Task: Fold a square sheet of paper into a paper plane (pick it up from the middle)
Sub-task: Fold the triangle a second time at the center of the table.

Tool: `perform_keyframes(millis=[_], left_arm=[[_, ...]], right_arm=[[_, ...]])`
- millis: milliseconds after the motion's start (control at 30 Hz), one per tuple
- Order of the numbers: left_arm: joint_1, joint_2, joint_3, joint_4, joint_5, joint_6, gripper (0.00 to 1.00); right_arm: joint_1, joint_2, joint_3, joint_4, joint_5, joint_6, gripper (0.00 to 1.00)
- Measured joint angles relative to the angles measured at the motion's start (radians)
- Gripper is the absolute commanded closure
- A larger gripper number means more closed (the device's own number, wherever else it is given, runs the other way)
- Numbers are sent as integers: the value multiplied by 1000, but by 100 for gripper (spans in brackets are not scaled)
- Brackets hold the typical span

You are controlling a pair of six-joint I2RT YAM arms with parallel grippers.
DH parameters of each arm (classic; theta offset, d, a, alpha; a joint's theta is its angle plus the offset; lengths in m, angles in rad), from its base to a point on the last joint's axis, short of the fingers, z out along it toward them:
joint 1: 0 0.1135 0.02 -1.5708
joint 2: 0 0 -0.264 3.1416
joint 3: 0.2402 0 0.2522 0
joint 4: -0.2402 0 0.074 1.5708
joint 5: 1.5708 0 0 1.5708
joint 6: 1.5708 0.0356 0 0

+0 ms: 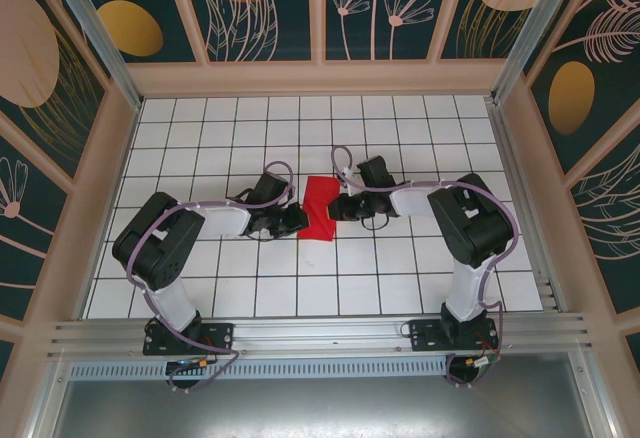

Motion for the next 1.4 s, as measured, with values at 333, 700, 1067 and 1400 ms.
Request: perform_keyframes(millis=[333, 700, 1067, 1400], left_arm=[[0, 0, 0, 0, 0, 0, 85], [0, 0, 0, 0, 0, 0, 83], [5, -164, 4, -17, -77, -45, 76], [11, -31, 52, 173, -13, -188, 78]], right_arm=[[6, 34, 36, -25, 1, -25, 84], [6, 47, 63, -68, 1, -45, 84], [6, 49, 64, -70, 4, -45, 86], [6, 50, 64, -69, 3, -45, 86]])
